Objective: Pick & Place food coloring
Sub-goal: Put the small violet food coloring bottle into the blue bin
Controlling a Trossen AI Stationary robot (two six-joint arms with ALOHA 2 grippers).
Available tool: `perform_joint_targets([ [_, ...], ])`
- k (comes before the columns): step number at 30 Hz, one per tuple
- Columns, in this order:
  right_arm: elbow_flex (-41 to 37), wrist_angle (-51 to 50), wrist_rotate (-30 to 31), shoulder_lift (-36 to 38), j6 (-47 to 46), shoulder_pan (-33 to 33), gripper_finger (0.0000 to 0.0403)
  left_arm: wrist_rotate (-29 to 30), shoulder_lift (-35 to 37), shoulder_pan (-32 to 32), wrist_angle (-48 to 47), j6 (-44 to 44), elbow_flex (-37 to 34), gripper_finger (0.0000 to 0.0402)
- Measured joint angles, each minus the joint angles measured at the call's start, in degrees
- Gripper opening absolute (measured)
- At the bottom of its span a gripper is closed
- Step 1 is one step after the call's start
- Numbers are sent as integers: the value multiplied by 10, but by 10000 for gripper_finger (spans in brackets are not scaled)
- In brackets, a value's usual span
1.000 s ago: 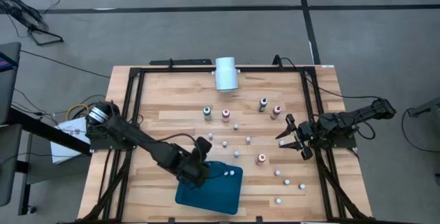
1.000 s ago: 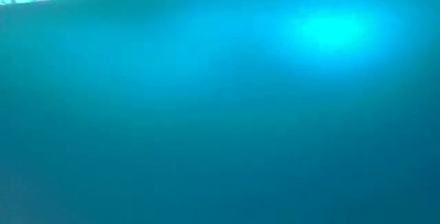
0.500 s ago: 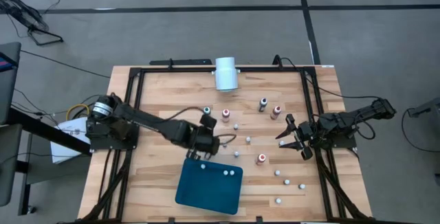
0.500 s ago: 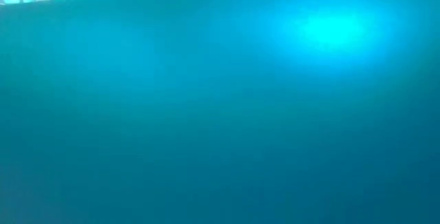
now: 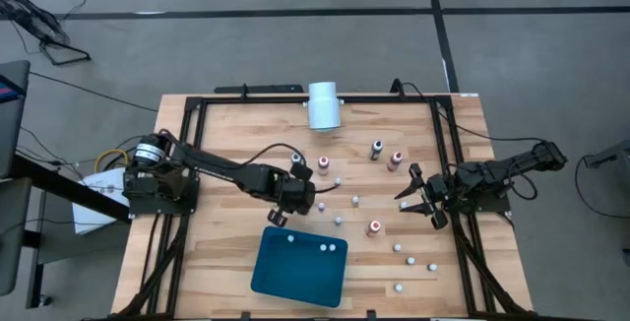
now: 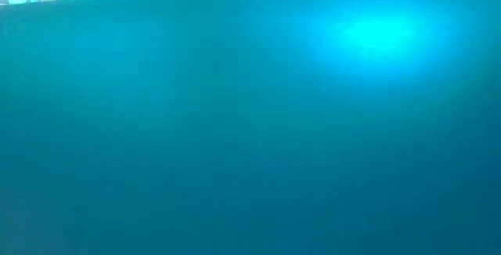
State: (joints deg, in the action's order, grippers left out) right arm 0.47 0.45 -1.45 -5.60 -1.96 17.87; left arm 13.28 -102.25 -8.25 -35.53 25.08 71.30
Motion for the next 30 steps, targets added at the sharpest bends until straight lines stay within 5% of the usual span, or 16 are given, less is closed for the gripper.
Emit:
perform_joint_targets([
  [30, 0, 0, 0, 0, 0, 0, 159, -35, -51, 55, 8, 9, -4, 109],
])
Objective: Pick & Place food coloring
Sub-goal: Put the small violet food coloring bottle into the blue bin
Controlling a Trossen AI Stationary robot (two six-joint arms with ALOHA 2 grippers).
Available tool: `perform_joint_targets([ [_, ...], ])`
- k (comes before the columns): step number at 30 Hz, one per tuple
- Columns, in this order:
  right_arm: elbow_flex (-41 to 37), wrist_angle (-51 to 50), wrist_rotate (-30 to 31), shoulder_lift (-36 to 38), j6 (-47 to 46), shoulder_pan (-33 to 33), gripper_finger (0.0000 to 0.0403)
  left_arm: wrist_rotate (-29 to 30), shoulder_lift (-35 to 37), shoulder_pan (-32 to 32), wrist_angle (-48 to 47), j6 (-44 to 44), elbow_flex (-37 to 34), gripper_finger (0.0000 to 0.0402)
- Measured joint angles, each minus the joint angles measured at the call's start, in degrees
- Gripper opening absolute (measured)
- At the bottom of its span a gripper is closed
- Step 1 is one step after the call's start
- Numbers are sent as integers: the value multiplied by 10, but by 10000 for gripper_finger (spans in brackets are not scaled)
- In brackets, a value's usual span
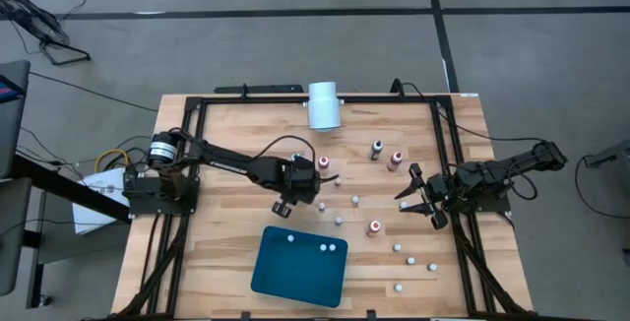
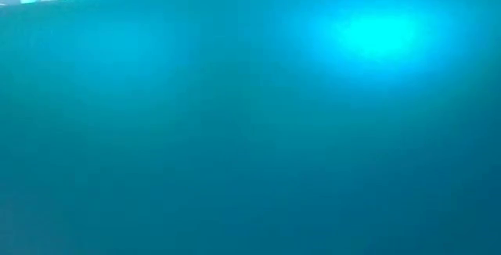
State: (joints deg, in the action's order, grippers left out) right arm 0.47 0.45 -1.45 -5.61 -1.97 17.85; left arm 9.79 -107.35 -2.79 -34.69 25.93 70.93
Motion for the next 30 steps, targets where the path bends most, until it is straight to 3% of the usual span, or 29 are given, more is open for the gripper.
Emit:
perform_joint_targets([
  [18, 0, 0, 0, 0, 0, 0, 159, -8, -16, 3, 11, -6, 0, 108],
  [26, 0, 0, 0, 0, 0, 0, 159, -18, -15, -2, 12, -17, 1, 55],
  [30, 0, 0, 0, 0, 0, 0, 159, -19, -9, -8, 10, -24, 0, 55],
])
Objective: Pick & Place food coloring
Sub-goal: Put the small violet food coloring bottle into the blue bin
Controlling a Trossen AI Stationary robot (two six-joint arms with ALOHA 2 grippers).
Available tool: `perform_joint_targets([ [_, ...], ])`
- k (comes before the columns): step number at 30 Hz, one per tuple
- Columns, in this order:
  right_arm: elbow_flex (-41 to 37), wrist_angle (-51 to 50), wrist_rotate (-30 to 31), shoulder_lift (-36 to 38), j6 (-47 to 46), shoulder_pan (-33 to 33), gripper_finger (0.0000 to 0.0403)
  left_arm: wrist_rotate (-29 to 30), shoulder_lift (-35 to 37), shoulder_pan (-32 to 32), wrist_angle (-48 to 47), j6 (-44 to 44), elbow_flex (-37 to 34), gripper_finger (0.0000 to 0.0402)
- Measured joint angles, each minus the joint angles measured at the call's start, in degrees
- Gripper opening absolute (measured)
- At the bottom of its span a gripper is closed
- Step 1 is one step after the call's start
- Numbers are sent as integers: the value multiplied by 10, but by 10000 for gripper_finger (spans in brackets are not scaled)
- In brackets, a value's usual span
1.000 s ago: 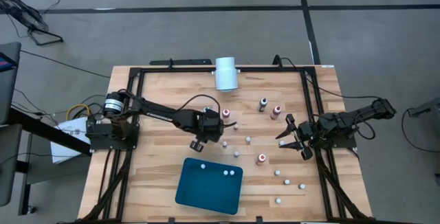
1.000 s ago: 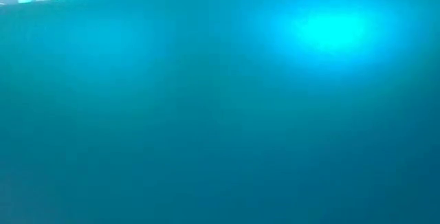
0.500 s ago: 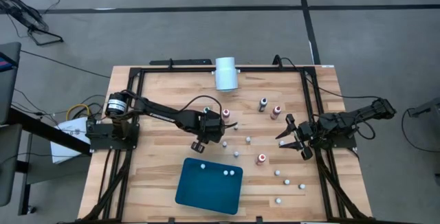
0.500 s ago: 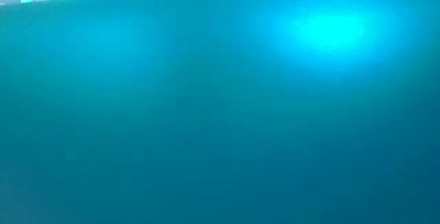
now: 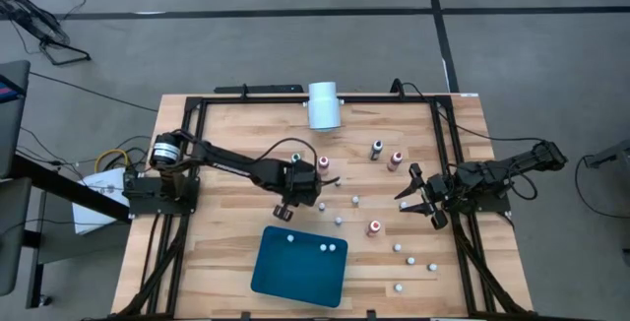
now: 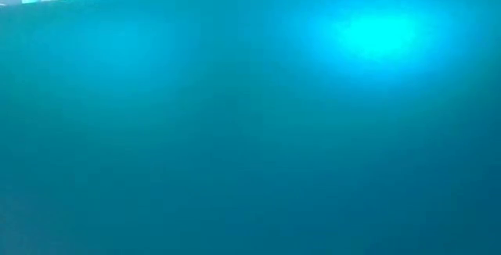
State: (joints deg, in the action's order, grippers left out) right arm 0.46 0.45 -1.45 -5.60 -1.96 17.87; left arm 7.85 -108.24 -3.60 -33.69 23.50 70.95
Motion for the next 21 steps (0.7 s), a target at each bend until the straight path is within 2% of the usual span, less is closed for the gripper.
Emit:
perform_joint_targets([
  [5, 0, 0, 0, 0, 0, 0, 159, 0, 31, -12, -16, -3, 0, 77],
  [12, 0, 0, 0, 0, 0, 0, 159, 5, 87, -41, -42, -6, 8, 57],
  [21, 0, 0, 0, 0, 0, 0, 159, 5, 111, -145, -40, 33, 14, 74],
])
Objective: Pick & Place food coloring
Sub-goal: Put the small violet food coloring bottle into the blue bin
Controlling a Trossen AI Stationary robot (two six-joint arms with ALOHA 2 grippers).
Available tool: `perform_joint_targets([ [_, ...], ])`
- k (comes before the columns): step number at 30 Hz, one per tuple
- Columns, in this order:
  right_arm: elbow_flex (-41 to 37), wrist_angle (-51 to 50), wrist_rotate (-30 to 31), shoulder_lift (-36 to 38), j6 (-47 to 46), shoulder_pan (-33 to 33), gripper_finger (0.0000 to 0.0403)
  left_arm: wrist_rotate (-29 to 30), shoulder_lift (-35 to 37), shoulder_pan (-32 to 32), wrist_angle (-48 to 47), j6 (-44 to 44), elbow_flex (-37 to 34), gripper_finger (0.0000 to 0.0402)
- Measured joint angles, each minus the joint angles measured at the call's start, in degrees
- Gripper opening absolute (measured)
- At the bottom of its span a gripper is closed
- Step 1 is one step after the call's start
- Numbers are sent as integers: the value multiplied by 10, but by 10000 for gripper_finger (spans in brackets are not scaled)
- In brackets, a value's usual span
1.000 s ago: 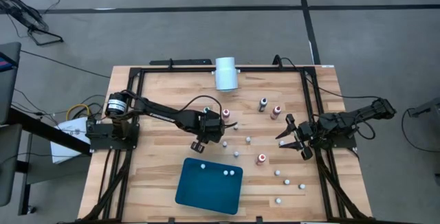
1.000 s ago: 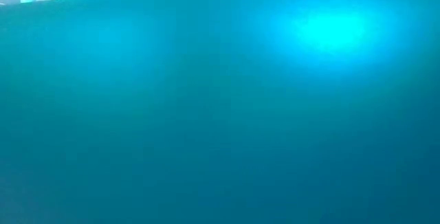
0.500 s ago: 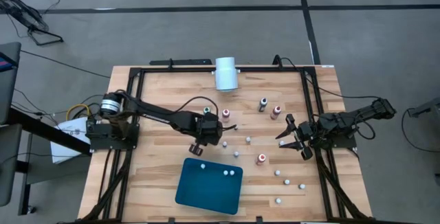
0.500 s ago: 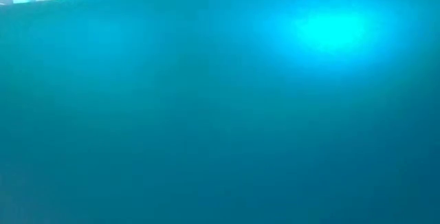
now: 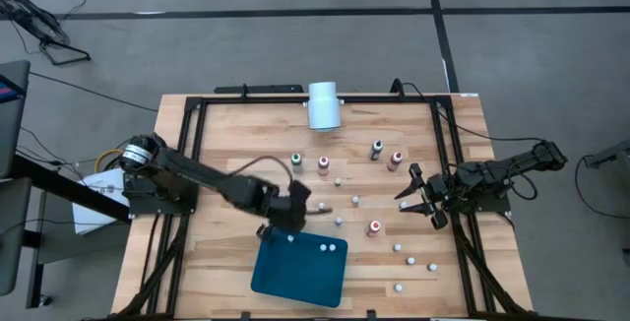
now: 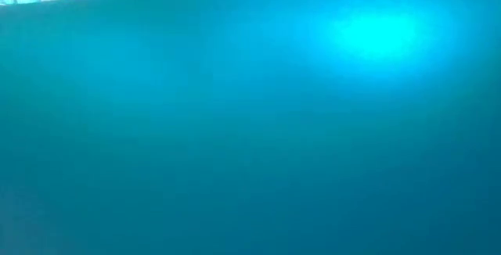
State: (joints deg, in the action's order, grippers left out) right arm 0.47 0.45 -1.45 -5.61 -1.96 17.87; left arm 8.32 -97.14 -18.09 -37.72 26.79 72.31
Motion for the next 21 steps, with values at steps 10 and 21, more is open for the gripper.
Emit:
perform_joint_targets([
  [10, 0, 0, 0, 0, 0, 0, 159, -1, 0, -109, -34, -63, 0, 68],
  [21, 0, 0, 0, 0, 0, 0, 159, 0, -4, -120, -16, -83, -39, 66],
])
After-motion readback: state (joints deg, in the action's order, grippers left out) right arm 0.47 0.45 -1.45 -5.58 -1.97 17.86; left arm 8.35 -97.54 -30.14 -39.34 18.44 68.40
